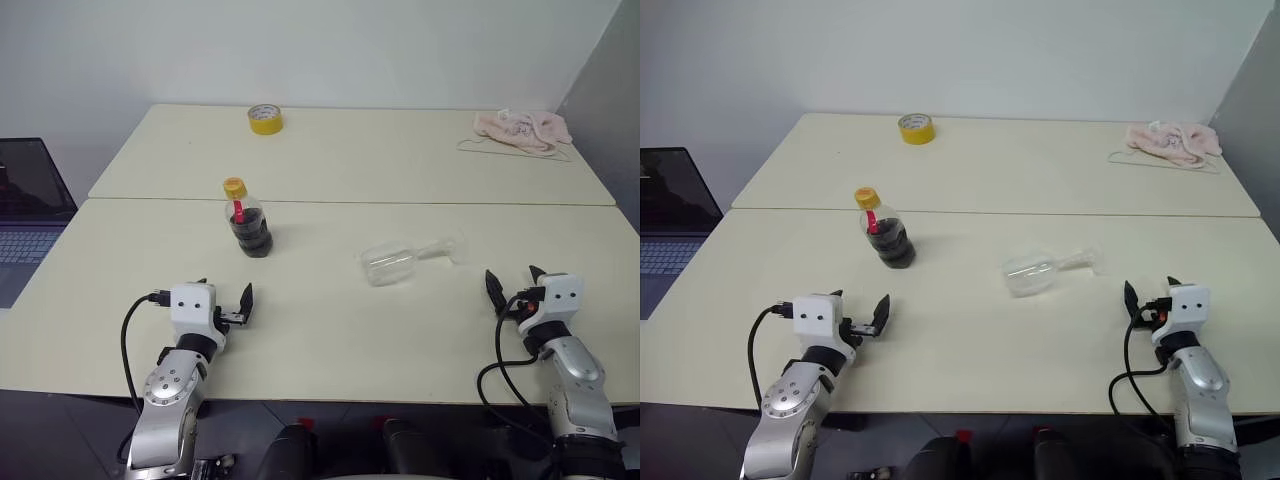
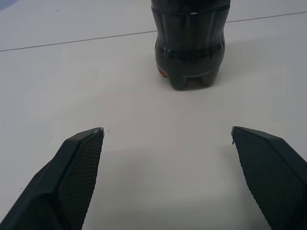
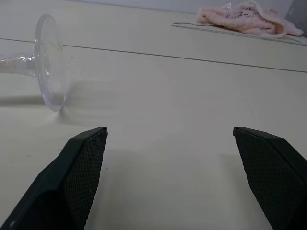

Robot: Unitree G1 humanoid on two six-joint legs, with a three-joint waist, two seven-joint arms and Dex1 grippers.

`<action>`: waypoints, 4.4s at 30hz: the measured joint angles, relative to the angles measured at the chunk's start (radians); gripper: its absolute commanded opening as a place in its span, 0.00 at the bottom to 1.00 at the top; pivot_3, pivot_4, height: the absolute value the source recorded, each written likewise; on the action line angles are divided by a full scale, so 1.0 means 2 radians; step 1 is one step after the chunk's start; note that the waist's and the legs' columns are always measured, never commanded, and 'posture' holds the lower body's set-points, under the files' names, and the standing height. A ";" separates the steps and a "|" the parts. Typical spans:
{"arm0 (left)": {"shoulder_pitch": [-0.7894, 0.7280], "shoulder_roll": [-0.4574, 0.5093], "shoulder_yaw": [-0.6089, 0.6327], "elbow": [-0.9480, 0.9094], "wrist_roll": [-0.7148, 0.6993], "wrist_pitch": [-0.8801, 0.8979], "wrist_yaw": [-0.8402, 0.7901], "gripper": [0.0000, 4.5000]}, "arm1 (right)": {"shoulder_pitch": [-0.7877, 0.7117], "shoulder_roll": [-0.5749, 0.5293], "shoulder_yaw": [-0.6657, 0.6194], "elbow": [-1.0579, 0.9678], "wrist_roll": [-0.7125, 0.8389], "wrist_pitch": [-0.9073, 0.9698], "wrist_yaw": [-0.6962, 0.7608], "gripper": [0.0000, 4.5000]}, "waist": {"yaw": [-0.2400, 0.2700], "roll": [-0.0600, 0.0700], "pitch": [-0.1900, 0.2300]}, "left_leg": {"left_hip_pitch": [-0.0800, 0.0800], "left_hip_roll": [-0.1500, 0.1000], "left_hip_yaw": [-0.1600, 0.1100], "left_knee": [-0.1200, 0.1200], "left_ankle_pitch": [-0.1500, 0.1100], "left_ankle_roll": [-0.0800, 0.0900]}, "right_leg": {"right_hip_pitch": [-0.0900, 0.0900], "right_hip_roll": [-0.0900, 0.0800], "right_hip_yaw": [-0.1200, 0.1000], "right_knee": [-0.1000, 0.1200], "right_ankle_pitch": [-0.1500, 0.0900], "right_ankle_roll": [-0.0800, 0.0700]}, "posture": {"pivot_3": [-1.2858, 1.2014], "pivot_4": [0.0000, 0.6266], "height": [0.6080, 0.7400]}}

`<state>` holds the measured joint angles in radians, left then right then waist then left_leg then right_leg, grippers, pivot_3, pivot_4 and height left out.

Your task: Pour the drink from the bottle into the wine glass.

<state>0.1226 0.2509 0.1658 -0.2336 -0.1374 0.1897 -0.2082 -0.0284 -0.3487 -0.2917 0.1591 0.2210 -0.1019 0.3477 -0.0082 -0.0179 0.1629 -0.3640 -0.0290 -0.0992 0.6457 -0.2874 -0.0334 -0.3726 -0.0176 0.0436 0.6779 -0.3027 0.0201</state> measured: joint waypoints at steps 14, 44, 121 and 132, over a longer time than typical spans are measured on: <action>-0.013 0.012 0.000 0.000 -0.001 -0.002 -0.012 1.00 | 0.012 -0.003 0.001 -0.016 -0.001 0.000 0.009 1.00 | 0.000 0.000 0.000 | 0.000 0.000 0.000 0.000 0.000 0.000 | 0.000 0.000 0.000 0.000 0.000 0.000 | 0.52 0.24 1.00; -0.135 0.041 0.002 0.088 -0.016 0.053 -0.032 1.00 | 0.026 -0.165 0.117 -0.384 0.165 0.288 0.163 1.00 | 0.003 -0.001 0.001 | -0.001 0.000 -0.002 0.000 0.000 0.000 | 0.000 0.000 -0.002 -0.001 0.000 0.000 | 0.52 0.24 1.00; -0.215 -0.010 -0.158 0.052 0.119 0.073 -0.010 0.33 | -0.329 0.113 0.227 -0.225 0.125 0.497 -0.043 1.00 | -0.005 -0.002 0.001 | -0.009 0.000 -0.003 0.002 0.001 -0.002 | -0.008 0.000 -0.002 0.001 0.001 0.000 | 0.52 0.24 1.00; -0.213 -0.014 -0.159 0.052 0.122 0.074 -0.010 0.30 | -0.334 0.114 0.231 -0.215 0.117 0.485 -0.019 0.40 | -0.010 -0.002 0.001 | -0.009 0.000 -0.003 0.002 0.001 -0.002 | -0.008 0.000 -0.002 0.001 0.001 0.000 | 0.52 0.24 1.00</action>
<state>-0.3025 0.2230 -0.1513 -0.1287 0.1057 0.3381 -0.2285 -0.6971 -0.1200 0.1713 -0.2710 0.4543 0.8675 0.3104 -0.0290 -0.0211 0.1641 -0.3816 -0.0298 -0.1045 0.6498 -0.2845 -0.0380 -0.3892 -0.0183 0.0391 0.6808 -0.3016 0.0193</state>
